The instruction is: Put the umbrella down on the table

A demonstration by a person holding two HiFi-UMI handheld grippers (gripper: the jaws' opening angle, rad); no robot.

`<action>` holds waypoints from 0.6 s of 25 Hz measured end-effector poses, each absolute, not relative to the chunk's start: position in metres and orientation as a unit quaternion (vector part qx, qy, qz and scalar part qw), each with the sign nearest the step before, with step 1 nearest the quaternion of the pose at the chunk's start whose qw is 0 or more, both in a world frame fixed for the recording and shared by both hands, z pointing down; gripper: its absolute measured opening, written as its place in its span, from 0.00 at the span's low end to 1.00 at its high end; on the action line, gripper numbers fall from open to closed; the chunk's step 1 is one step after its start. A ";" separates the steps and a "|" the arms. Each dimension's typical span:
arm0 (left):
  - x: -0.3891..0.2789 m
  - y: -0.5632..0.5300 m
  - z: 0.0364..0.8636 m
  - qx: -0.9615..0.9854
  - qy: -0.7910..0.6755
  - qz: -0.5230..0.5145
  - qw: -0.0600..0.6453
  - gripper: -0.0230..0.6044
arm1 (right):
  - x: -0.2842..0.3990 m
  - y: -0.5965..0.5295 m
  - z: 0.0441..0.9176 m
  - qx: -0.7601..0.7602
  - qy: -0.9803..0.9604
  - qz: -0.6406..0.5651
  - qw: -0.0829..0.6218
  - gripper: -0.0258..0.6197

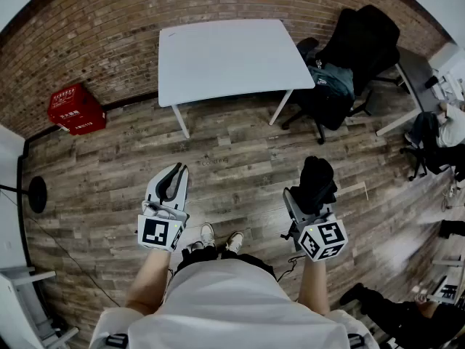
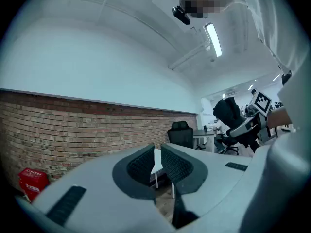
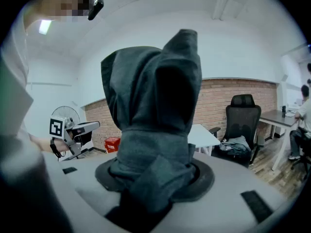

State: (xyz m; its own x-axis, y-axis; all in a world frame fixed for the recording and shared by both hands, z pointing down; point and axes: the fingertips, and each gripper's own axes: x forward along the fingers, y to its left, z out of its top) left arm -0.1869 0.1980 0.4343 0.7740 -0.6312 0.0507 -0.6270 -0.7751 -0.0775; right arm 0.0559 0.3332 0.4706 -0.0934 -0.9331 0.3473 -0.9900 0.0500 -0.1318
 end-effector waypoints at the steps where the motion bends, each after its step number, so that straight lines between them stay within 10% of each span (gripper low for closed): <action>1: -0.186 0.199 0.434 -0.942 0.332 -0.036 0.029 0.13 | 0.055 0.333 0.470 0.669 -0.719 0.169 0.080 0.39; 15: -0.187 0.218 0.426 -0.937 0.348 -0.032 0.030 0.13 | 0.062 0.338 0.452 0.649 -0.743 0.158 0.039 0.39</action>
State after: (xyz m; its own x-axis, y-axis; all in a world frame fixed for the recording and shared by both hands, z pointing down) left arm -0.1869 0.2184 0.4258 0.7559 -0.6534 0.0397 -0.6496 -0.7562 -0.0788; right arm 0.0621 0.3381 0.4517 -0.1537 -0.9526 0.2626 -0.9770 0.1068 -0.1847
